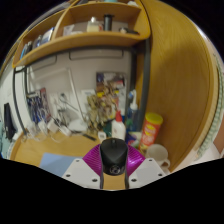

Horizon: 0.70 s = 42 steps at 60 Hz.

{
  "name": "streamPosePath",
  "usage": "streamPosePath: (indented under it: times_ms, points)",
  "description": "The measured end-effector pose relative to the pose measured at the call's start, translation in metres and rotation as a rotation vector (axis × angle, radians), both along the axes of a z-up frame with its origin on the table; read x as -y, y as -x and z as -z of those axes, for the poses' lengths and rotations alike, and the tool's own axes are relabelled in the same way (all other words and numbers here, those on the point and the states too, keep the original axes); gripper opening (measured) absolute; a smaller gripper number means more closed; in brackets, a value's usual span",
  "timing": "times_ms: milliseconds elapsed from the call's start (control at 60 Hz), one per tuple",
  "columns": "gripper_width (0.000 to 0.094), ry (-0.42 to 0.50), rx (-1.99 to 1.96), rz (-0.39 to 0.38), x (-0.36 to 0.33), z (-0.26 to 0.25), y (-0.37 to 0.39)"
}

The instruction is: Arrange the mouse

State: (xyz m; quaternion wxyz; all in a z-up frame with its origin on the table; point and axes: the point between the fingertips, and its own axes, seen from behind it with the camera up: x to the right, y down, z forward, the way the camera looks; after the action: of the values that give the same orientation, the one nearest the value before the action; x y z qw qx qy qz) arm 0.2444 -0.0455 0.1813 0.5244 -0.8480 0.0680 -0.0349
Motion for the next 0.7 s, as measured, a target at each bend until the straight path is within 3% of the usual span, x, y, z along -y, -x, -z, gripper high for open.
streamPosePath:
  times_ms: [117,233,400,533,700]
  points:
    - [0.0283,-0.076,-0.015,-0.037,-0.026,-0.059,0.058]
    - [0.0282,-0.076,-0.015,-0.084,-0.04,-0.063,0.126]
    - [0.0282,0.038,-0.025,-0.132,-0.047,0.018,0.205]
    - [0.0287,0.147,-0.031,-0.159,-0.043,0.097,0.236]
    - [0.0287,0.232,-0.033,-0.172,-0.036,0.156,0.254]
